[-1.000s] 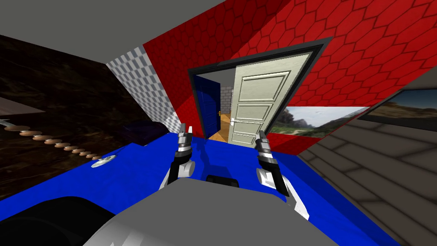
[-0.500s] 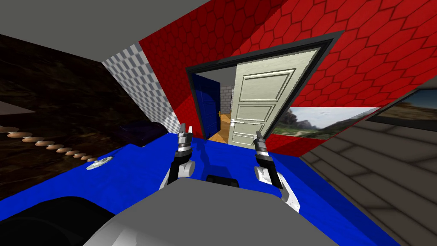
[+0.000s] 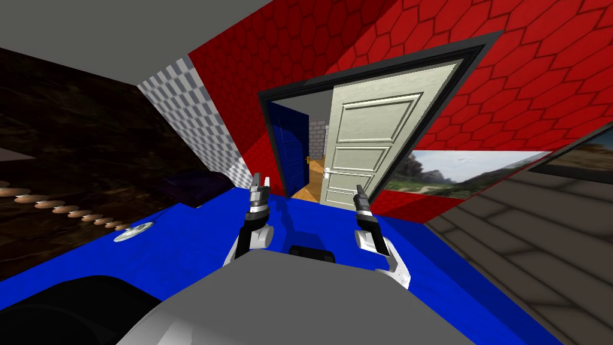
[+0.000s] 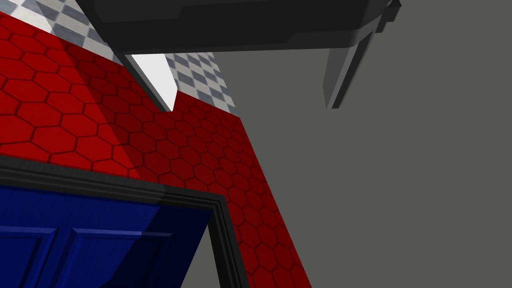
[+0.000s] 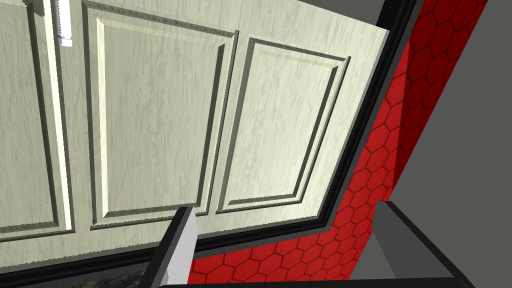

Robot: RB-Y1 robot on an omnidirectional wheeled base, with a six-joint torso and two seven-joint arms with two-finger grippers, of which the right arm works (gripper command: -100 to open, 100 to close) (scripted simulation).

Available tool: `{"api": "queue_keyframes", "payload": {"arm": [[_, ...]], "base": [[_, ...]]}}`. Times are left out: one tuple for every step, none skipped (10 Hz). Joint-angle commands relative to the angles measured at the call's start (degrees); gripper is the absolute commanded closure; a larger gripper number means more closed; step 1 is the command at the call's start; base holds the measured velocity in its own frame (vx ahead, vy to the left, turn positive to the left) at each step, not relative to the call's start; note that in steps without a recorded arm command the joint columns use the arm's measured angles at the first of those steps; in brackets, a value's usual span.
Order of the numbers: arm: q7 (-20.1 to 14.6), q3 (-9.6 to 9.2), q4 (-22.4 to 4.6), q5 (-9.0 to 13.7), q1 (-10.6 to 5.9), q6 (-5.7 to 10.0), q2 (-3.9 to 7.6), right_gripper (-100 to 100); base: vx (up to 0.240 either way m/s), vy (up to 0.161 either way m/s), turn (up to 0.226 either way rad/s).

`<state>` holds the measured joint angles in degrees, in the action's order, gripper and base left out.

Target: Push the door open

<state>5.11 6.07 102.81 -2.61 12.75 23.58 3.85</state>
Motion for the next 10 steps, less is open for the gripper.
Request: {"api": "queue_keyframes", "payload": {"arm": [[0.0,0.3,-2.44,0.19,-1.39,-0.26,-0.01,-100],[-0.01,0.46,-3.75,0.31,-2.15,-0.49,-0.01,-100],[-0.03,0.62,-5.06,0.43,-2.91,-0.72,-0.07,-100],[-0.04,0.78,-6.37,0.55,-3.68,-0.95,-0.13,-100],[-0.05,0.95,-7.68,0.67,-4.44,-1.17,-0.19,-100],[-0.07,1.11,-8.99,0.79,-5.2,-1.4,-0.25,-100],[-0.08,1.27,-10.3,0.91,-5.96,-1.63,-0.33,-100],[-0.1,1.43,-11.57,1.03,-6.7,-1.85,-0.45,-100],[-0.11,1.58,-12.84,1.14,-7.44,-2.07,-0.57,-100],[-0.12,1.74,-14.12,1.26,-8.18,-2.29,-0.69,-100]], "base": [[0.098,-0.002,0.002],[0.096,-0.014,0.0],[0.102,-0.005,0.003],[0.11,-0.002,0.001],[0.093,0.003,0.001],[0.091,-0.007,-0.001],[0.1,-0.015,0.002],[0.104,0.006,0.003],[0.105,0.004,-0.001],[0.098,-0.01,0.001]]}}
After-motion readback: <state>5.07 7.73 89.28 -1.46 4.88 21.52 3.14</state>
